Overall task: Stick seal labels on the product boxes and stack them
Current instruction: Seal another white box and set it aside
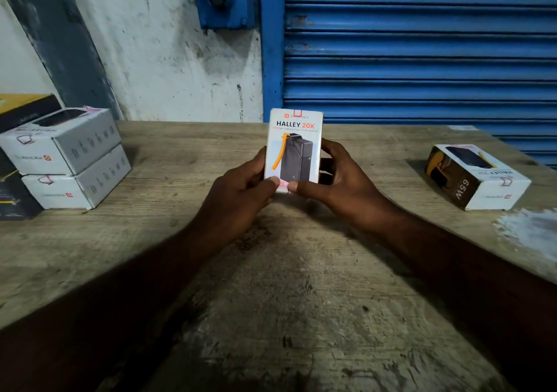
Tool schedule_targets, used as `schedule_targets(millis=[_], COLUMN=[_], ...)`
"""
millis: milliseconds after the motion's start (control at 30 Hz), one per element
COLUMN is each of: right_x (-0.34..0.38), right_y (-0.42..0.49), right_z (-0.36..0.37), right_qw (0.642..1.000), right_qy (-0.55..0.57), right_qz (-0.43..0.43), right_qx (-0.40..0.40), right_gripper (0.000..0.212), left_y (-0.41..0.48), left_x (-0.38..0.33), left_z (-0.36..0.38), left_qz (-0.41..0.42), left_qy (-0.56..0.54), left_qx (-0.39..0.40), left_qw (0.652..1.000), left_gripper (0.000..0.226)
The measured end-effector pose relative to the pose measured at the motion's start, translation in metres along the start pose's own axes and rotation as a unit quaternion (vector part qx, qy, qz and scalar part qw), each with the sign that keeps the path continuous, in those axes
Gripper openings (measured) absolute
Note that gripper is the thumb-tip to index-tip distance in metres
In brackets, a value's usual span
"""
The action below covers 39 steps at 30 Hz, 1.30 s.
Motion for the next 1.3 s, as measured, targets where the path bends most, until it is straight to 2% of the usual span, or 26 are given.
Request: schedule_targets(millis=[200, 300, 433, 533, 667, 800, 933, 1100, 1200, 1300], right_x=[-0.0014, -0.0033, -0.0036, -0.0058, -0.0027, 0.0003, 0.0009, -0.0004, -0.0002, -0.0018], right_y=[0.0048, 0.0066, 0.0052, 0.0049, 0.0036, 0.0013, 0.0026, 0.004, 0.0034, 0.0035], right_z=[0.0019, 0.0039, 0.0043, 0.0024, 0.0011, 0.0001, -0.0018, 0.0025, 0.0027, 0.002], right_qw=[0.998, 0.995, 0.998, 0.999, 0.999, 0.999, 0.999, 0.996, 0.992, 0.994], right_qy=[0.062, 0.091, 0.058, 0.036, 0.012, -0.011, -0.004, 0.074, 0.105, 0.075], right_qz=[0.023, 0.031, 0.022, 0.011, -0.008, -0.027, -0.024, 0.001, 0.005, -0.01], right_qx=[0.017, 0.023, 0.023, 0.023, 0.031, 0.03, 0.029, 0.051, 0.069, 0.085], right_gripper=[0.064, 0.073, 0.086, 0.082, 0.084, 0.07, 0.055, 0.037, 0.038, 0.049], left_y=[0.0003, 0.0005, 0.0016, 0.0035, 0.0045, 0.0036, 0.0037, -0.0009, -0.0003, -0.0004], left_x=[-0.002, -0.0005, -0.0004, 0.0011, 0.0059, 0.0048, 0.0028, 0.0003, -0.0003, -0.0032], left_z=[-0.0001, 0.0004, 0.0, -0.0015, -0.0041, -0.0045, -0.0016, -0.0004, -0.0005, -0.0012], left_qz=[0.039, 0.037, 0.042, 0.04, 0.014, 0.012, 0.03, 0.055, 0.076, 0.097], left_qy=[0.044, 0.049, 0.068, 0.065, 0.009, -0.015, 0.026, 0.063, 0.097, 0.114], left_qx=[0.012, 0.003, 0.002, 0.0, -0.009, -0.008, 0.018, 0.046, 0.026, 0.0], left_qw=[0.998, 0.998, 0.997, 0.997, 1.0, 1.0, 0.999, 0.995, 0.992, 0.989], left_gripper=[0.06, 0.063, 0.063, 0.058, 0.049, 0.043, 0.048, 0.071, 0.078, 0.067])
Point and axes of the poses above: each hand's wrist, its own y-axis towards the middle knuckle, its own z-axis out of the palm, x = y × z, the point moved 3 cm from there along y, towards the middle knuckle, and after that the axes turned 12 degrees about -y, right-handed, at the moved point
